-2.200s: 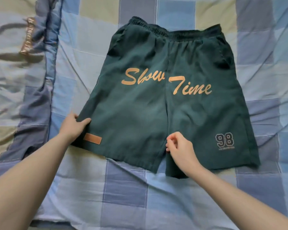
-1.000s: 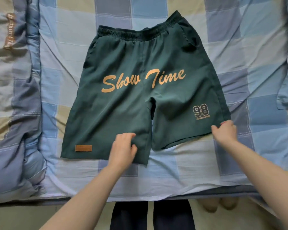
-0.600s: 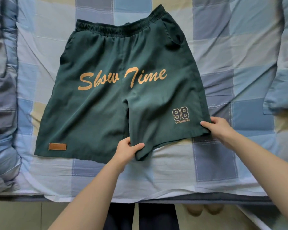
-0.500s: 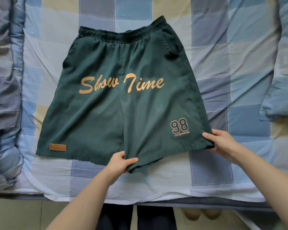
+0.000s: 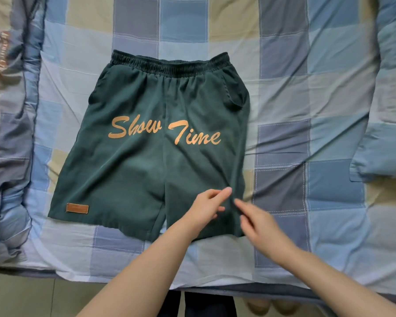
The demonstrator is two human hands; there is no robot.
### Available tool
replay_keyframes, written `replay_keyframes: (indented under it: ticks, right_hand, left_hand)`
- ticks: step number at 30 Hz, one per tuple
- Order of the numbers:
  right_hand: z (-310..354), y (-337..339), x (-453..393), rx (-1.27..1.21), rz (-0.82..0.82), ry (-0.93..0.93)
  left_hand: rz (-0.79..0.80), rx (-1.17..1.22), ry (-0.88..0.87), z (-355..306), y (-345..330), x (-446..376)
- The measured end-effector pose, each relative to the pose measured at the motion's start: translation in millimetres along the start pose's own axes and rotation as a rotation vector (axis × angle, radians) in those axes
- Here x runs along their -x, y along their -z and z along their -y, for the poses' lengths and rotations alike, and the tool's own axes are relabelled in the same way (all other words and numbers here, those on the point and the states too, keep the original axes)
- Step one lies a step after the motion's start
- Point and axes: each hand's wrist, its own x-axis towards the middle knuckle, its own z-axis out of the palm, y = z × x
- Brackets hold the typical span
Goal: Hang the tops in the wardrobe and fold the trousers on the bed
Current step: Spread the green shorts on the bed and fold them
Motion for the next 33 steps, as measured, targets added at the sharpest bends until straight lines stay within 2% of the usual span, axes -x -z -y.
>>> replay_keyframes:
  ticks: [2,3,5,6,8,10,13,16,18,20,21,23,25,27,30,33]
  right_hand:
    - [16.4,3.6,-9.7,0.062,0.222,0.125]
    - [20.9,9.4,-20.1,0.059,0.232,0.092]
    - [26.8,26.4,-51.9,-0.001,0.038,-0.072]
    - [29.3,36.8,-70.0,-0.012,-0.095,-0.142]
    - [40.4,51.9,-115.4,0.011,-0.219,-0.177]
    - [47.6,64.2,-157.9,0.068,-0.184,-0.170]
    - [60.2,70.6,-216.9,0.382,-0.048,-0.122]
    - [70.6,67.2,-267.9,0.536,-0.046,-0.209]
    - [73.2,68.8,-293.4,0.471,-0.057,-0.316]
    - [79.5,73.8,-306.6,0.189,-0.082,-0.388]
    - [83.5,75.9,-310.5,0.052,-0.129,-0.398]
    - [91.7,77.3,-318.8,-0.073,-0.280,-0.411]
    - [104.6,76.4,-324.5,-0.104,-0.433,-0.416]
    - [128.9,66.6,-329.6,-0.100,-0.503,-0.374]
    - [175.6,39.7,-347.9,-0.011,-0.462,-0.282]
    - [226.9,-2.5,-374.1,0.052,-0.362,-0.221]
  left_hand:
    - [-0.055,0.022,-0.011,-6.7,-1.8,-6.0]
    - [-0.137,-0.090,-0.048,-7.8,0.7,-9.3]
    - [-0.277,-0.332,-0.084,-5.6,7.6,-12.0]
    - [-0.285,-0.371,-0.099,-3.2,9.1,-11.0]
    - [-0.240,-0.386,-0.122,3.9,16.1,-9.4]
    - [-0.212,-0.442,-0.164,11.6,17.4,-8.1]
    - [-0.187,-0.471,-0.209,21.6,15.6,-2.7]
    - [-0.149,-0.449,-0.210,29.4,25.7,-1.5]
    - [-0.101,-0.443,-0.233,30.6,38.5,-4.1]
    - [-0.038,-0.436,-0.257,29.3,53.2,-5.9]
    - [-0.007,-0.430,-0.259,28.9,62.5,-6.4]
    - [0.038,-0.409,-0.254,30.1,88.2,-6.0]
    - [0.047,-0.364,-0.232,32.0,117.6,-2.9]
    - [0.071,-0.303,-0.203,38.1,152.6,4.4]
    - [0.078,-0.254,-0.183,52.5,213.7,19.1]
    - [-0.028,-0.215,-0.153,75.4,280.8,31.7]
